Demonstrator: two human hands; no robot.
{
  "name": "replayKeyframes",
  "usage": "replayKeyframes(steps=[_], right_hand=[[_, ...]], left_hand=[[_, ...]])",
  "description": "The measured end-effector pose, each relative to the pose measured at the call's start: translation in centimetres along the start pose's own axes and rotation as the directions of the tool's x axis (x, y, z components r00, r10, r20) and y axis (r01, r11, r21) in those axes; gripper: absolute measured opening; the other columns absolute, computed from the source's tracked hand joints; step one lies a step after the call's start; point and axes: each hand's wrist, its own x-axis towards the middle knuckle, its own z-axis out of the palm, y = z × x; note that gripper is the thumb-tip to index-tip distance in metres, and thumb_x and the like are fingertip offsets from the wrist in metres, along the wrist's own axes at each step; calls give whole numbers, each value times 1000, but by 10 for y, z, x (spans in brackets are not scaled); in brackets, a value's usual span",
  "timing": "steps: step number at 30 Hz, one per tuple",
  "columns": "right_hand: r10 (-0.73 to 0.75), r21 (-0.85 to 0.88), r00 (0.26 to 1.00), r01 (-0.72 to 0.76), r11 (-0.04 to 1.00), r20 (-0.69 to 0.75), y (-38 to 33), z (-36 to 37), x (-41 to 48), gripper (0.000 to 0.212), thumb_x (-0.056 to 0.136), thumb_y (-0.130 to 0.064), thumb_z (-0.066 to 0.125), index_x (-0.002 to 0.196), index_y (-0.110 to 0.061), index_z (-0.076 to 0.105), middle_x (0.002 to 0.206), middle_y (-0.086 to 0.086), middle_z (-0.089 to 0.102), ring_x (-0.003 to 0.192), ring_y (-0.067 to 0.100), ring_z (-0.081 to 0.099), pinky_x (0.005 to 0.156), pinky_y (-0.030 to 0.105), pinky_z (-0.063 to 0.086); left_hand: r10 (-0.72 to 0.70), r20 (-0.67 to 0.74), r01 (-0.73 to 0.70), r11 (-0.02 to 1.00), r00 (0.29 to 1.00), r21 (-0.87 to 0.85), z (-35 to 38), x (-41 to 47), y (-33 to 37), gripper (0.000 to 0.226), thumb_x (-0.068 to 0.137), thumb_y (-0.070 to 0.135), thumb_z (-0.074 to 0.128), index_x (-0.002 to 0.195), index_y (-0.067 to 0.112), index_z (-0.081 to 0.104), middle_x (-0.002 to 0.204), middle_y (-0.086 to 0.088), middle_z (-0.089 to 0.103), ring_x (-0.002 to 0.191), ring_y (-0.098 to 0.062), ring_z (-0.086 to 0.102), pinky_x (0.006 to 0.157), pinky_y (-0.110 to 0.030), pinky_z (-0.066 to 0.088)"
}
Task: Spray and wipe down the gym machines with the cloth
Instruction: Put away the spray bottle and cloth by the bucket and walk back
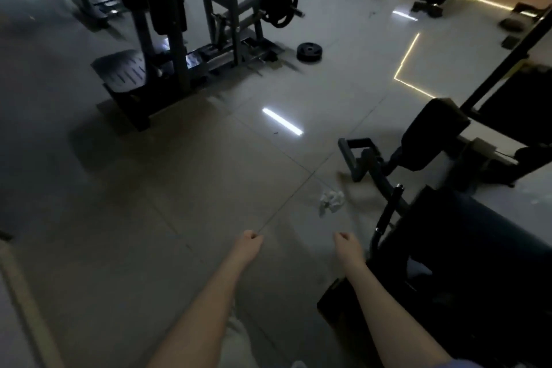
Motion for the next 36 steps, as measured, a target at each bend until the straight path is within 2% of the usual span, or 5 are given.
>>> replayKeyframes(steps=[6,11,20,26,36], right_hand=[[53,-51,997,-55,997,-55,-68,32,67,35,97,-20,44,126,-1,50,126,19,55,115,32,51,86,31,37],[190,-7,978,-191,982,-89,-87,37,117,31,93,-17,50,117,3,55,121,21,58,108,30,54,86,31,39],[307,91,951,-305,948,-14,-111,20,295,39,98,-15,45,134,-3,43,132,15,50,112,26,49,82,24,34],[369,-15,930,-369,929,3,-77,28,410,46,96,-27,48,139,-13,40,137,10,49,120,26,49,97,33,41],[312,-246,939,-339,908,-141,31,106,588,62,89,-38,55,141,-10,35,142,15,40,128,30,41,100,34,35]], left_hand=[[101,39,-105,986,994,129,-54,132,67,17,93,8,49,76,10,54,85,-13,57,83,-19,51,70,-30,39],[106,186,-179,880,977,441,-46,196,107,21,93,14,49,104,4,63,107,-11,65,94,-19,57,68,-22,32],[103,343,-309,718,934,623,40,345,186,9,92,16,46,84,16,48,107,-14,65,99,-27,59,69,-29,37],[25,439,-340,673,898,657,115,443,169,13,93,19,43,82,15,50,92,-5,59,87,-23,56,71,-30,41],[-4,456,-302,745,890,595,233,597,60,35,97,18,42,129,12,54,130,-7,58,116,-22,55,92,-27,42]])
